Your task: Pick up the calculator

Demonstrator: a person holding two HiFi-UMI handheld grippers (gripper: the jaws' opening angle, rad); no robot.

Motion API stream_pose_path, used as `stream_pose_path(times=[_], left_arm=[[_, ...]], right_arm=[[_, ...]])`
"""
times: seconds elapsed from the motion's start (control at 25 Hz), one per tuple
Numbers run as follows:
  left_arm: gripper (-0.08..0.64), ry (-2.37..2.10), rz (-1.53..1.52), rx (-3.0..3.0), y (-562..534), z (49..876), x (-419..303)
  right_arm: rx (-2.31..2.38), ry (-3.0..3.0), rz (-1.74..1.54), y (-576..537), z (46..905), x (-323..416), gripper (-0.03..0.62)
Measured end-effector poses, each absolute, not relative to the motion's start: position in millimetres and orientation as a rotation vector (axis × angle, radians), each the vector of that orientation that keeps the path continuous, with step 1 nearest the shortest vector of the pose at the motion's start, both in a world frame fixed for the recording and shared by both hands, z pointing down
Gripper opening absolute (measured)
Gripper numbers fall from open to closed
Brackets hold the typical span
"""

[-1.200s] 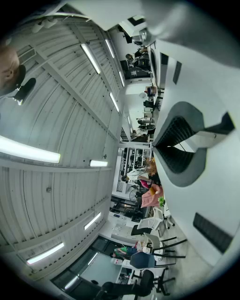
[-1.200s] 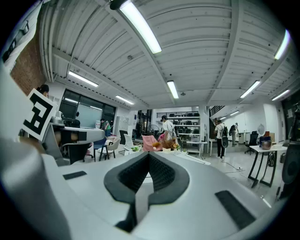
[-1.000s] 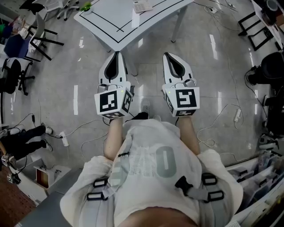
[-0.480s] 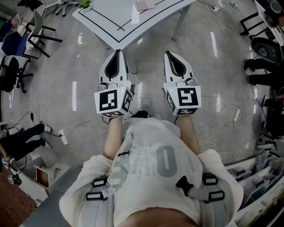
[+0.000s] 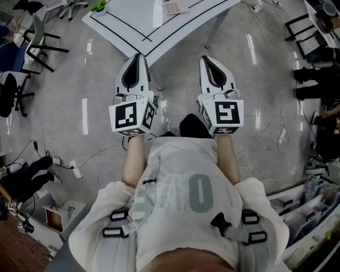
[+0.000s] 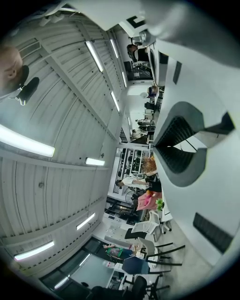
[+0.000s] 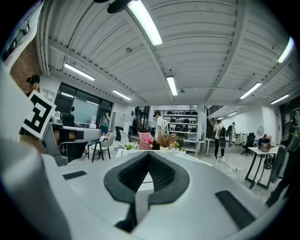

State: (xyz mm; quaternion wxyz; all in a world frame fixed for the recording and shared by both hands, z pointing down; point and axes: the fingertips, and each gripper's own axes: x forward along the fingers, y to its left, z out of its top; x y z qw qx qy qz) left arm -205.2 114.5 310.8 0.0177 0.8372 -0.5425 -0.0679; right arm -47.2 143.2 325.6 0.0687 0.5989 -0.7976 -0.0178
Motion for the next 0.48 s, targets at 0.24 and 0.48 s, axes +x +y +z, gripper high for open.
stream_pose_path(times=[0.24,0.48], left_arm=[[0.020,-1.687,-0.213,2.574,86.5,317.2,-209.3],[0.020,-1.698,-0.221,2.580,56.1,317.1,-198.4]], right_arm=[[1.814,-2.393,-0.037,119.6,328.1,-41.1,0.005],[1.799,-2.421,-0.101,84.4,325.5,-36.2,0.005]])
